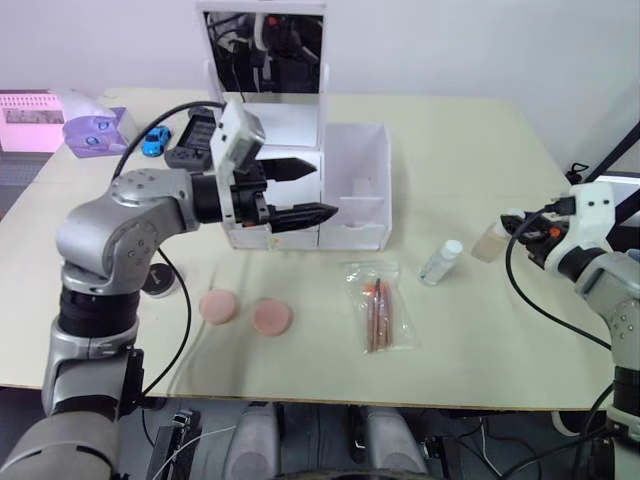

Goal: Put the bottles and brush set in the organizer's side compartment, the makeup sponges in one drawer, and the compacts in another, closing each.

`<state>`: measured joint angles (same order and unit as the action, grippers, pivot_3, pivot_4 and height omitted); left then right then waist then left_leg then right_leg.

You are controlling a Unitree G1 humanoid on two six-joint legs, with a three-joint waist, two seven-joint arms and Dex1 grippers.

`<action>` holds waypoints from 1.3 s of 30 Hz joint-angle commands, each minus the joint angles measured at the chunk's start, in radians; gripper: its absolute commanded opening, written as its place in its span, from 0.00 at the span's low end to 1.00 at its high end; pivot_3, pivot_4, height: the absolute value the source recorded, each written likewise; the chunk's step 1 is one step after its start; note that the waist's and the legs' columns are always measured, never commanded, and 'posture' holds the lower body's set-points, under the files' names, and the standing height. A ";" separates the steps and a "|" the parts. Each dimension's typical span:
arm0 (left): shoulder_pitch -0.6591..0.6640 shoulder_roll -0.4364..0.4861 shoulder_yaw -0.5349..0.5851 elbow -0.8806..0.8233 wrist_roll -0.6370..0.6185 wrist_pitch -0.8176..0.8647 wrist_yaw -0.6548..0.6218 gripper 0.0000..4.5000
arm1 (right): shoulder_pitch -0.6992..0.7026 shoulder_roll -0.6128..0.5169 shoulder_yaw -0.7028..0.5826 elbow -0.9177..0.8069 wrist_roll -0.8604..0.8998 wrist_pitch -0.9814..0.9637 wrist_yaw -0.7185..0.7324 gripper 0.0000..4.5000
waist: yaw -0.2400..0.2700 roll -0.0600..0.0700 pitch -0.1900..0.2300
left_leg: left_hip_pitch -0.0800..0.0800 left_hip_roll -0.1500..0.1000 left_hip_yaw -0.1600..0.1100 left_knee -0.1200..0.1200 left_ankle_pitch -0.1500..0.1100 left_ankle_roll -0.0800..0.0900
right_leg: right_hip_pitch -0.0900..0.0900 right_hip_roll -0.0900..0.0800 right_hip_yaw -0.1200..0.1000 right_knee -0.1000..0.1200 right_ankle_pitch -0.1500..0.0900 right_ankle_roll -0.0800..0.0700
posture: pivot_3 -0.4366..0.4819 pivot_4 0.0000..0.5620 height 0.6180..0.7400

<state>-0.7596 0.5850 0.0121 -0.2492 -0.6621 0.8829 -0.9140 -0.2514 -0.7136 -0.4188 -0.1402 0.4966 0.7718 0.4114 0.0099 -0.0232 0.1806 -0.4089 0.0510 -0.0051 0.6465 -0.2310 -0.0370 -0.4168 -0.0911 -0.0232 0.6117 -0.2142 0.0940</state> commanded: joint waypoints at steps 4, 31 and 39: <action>-0.041 -0.003 -0.012 0.003 0.008 -0.036 0.002 1.00 | -0.009 0.005 -0.013 -0.033 0.013 0.004 0.006 0.46 | 0.000 0.000 0.000 | 0.000 0.000 0.000 0.000 0.000 0.000 | 0.000 0.000 0.000 0.000 0.000 0.000 | 0.48 0.27 0.91; -0.044 0.011 -0.026 0.024 0.048 -0.077 -0.004 1.00 | 0.014 -0.001 -0.005 -0.020 -0.050 -0.041 0.001 0.16 | 0.000 0.000 0.000 | 0.000 0.000 0.000 -0.001 0.000 0.000 | -0.001 0.000 0.000 0.000 -0.002 0.003 | 0.48 0.27 0.91; -0.029 0.060 0.005 0.065 0.046 -0.113 -0.049 1.00 | -0.142 -0.133 -0.032 -0.094 0.125 0.063 0.179 0.16 | -0.006 0.004 0.003 | -0.001 0.000 0.001 -0.001 0.000 0.000 | -0.002 0.000 0.001 0.000 -0.002 0.003 | 0.48 0.27 0.91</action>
<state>-0.7807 0.6266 -0.0194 -0.1782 -0.6181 0.7967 -0.9446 -0.3198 -0.7941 -0.4057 -0.1576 0.5481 0.8190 0.5314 0.0035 -0.0187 0.1834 -0.4096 0.0510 -0.0040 0.6455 -0.2310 -0.0370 -0.4193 -0.0910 -0.0218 0.6115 -0.2163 0.0974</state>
